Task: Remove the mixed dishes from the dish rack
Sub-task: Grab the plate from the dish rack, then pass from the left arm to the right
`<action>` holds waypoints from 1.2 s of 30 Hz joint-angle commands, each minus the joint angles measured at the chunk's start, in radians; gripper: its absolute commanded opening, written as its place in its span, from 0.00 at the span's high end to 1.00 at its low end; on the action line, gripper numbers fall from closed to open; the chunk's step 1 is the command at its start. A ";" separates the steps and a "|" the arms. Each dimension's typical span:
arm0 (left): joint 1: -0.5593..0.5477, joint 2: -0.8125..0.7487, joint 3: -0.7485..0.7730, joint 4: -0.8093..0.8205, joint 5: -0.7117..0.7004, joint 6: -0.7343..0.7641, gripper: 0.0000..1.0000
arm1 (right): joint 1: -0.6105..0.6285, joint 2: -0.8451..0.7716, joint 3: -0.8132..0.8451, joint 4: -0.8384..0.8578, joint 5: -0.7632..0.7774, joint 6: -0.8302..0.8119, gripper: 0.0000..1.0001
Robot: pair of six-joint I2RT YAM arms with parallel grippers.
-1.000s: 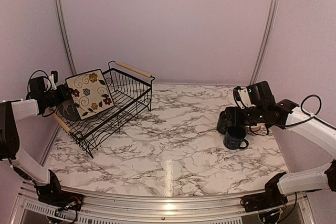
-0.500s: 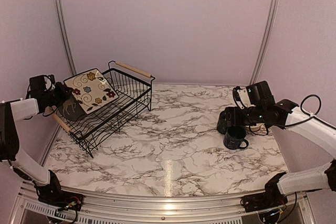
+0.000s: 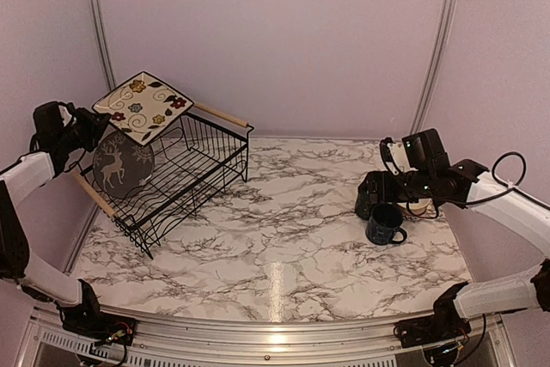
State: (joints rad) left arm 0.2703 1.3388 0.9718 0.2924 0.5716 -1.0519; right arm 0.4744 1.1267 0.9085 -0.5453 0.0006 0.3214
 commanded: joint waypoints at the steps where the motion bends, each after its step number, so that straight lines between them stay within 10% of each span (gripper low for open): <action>1: -0.039 -0.094 0.067 0.324 0.126 -0.203 1.00 | 0.015 0.022 0.074 0.045 -0.054 0.010 0.14; 18: -0.619 -0.084 0.001 0.337 0.035 -0.165 1.00 | 0.018 0.099 0.130 0.385 -0.609 0.243 0.11; 36: -0.862 0.056 0.020 0.364 0.040 -0.128 1.00 | 0.006 0.127 0.060 0.646 -0.794 0.434 0.27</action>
State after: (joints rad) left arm -0.5682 1.4120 0.9443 0.3920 0.5777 -1.1439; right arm 0.4820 1.2350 0.9821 0.0135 -0.7368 0.7013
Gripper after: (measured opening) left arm 0.069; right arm 0.783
